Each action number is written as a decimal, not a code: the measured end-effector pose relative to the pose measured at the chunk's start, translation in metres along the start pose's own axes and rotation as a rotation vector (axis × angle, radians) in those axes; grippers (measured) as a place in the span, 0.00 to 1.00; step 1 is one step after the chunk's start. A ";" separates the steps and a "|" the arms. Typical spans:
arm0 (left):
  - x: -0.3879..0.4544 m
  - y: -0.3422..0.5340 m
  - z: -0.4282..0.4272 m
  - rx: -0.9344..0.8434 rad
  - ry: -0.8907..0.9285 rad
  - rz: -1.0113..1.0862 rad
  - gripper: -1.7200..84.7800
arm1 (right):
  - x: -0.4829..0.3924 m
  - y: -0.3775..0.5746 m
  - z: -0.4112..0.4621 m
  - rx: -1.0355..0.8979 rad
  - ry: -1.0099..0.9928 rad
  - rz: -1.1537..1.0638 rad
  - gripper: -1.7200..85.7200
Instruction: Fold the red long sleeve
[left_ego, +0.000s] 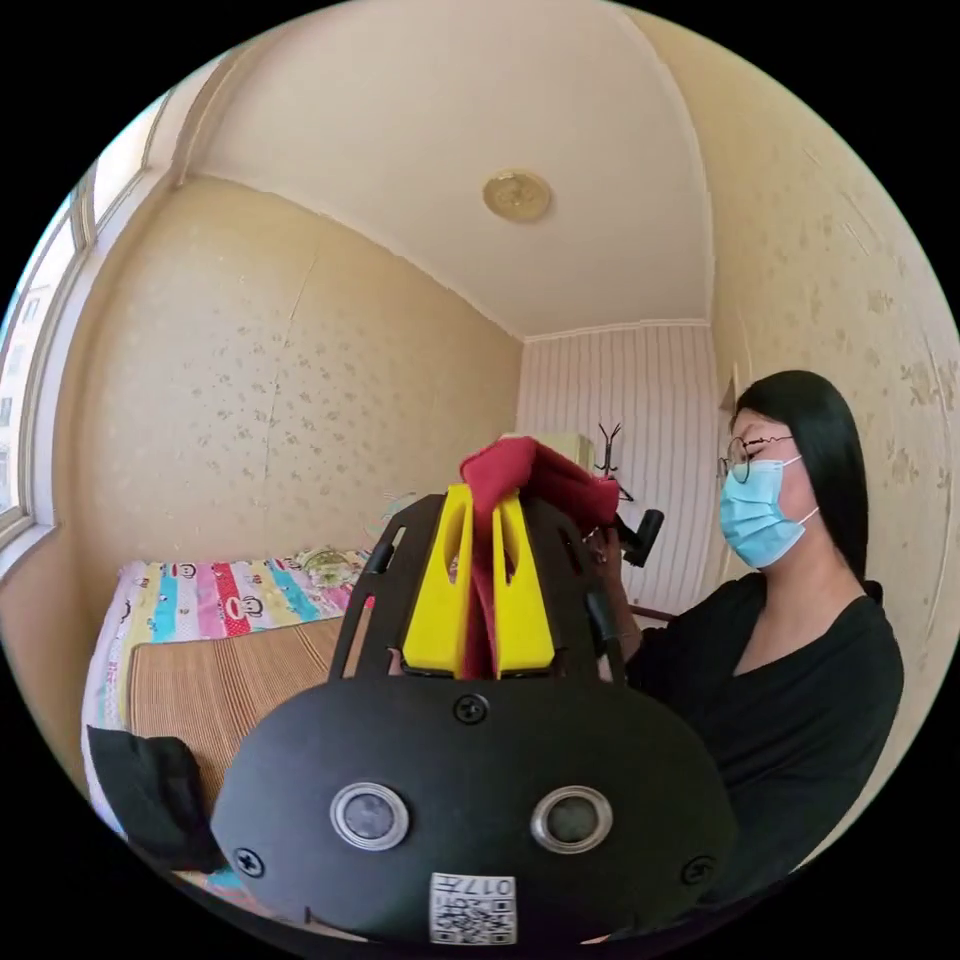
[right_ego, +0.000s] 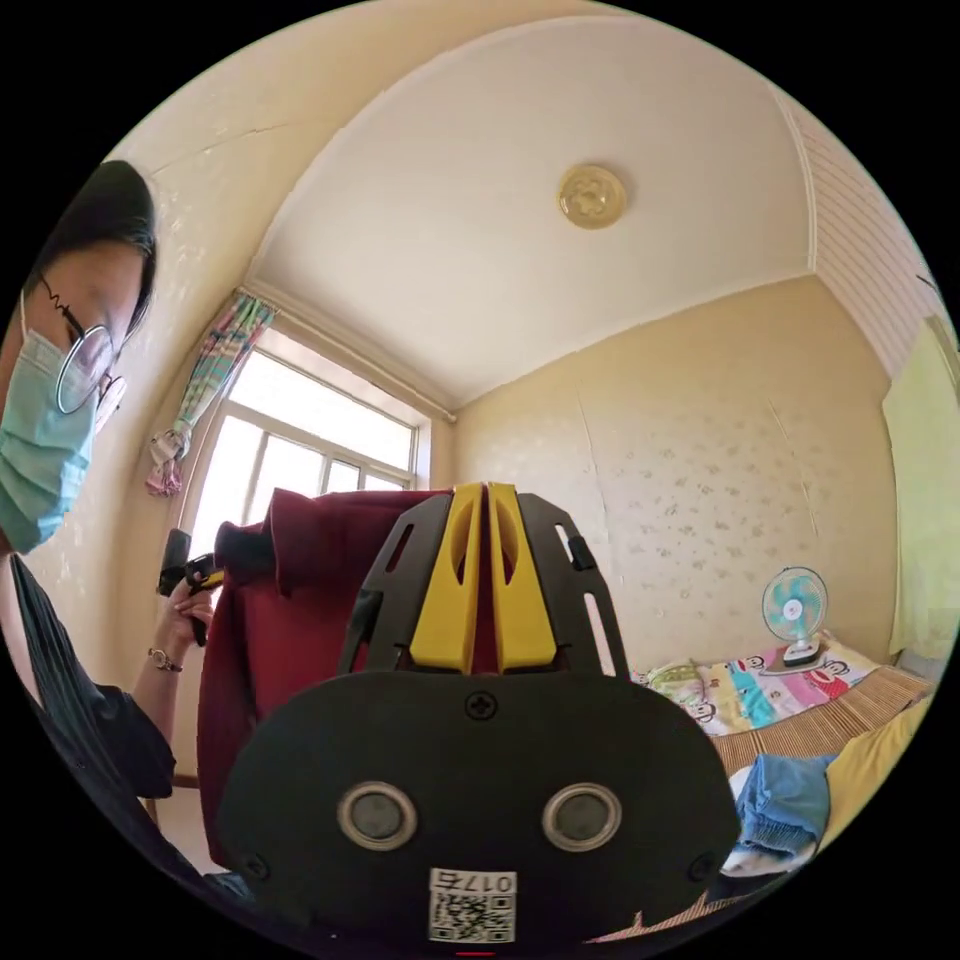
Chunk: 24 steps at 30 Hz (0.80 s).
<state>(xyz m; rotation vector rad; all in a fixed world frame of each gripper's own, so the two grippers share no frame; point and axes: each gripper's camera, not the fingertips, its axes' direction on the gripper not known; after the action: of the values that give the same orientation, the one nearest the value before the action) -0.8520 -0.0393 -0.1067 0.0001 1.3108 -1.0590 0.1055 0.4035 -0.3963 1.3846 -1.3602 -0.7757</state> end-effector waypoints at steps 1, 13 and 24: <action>0.003 -0.001 0.001 0.006 -0.047 0.015 0.04 | -0.005 -0.008 0.008 -0.008 0.029 -0.027 0.03; -0.261 -0.005 0.375 -0.733 -0.452 -0.262 0.08 | 0.170 0.123 0.396 -0.753 0.535 -0.027 0.03; -0.297 0.264 0.397 -1.015 -0.488 -0.446 0.10 | 0.080 0.548 0.351 -1.501 -0.146 0.247 0.17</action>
<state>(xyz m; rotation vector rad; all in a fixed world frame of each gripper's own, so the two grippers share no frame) -0.3462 0.0779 0.1085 -1.2767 1.2810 -0.5794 -0.3858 0.3262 0.0307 -0.0252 -0.6237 -1.3019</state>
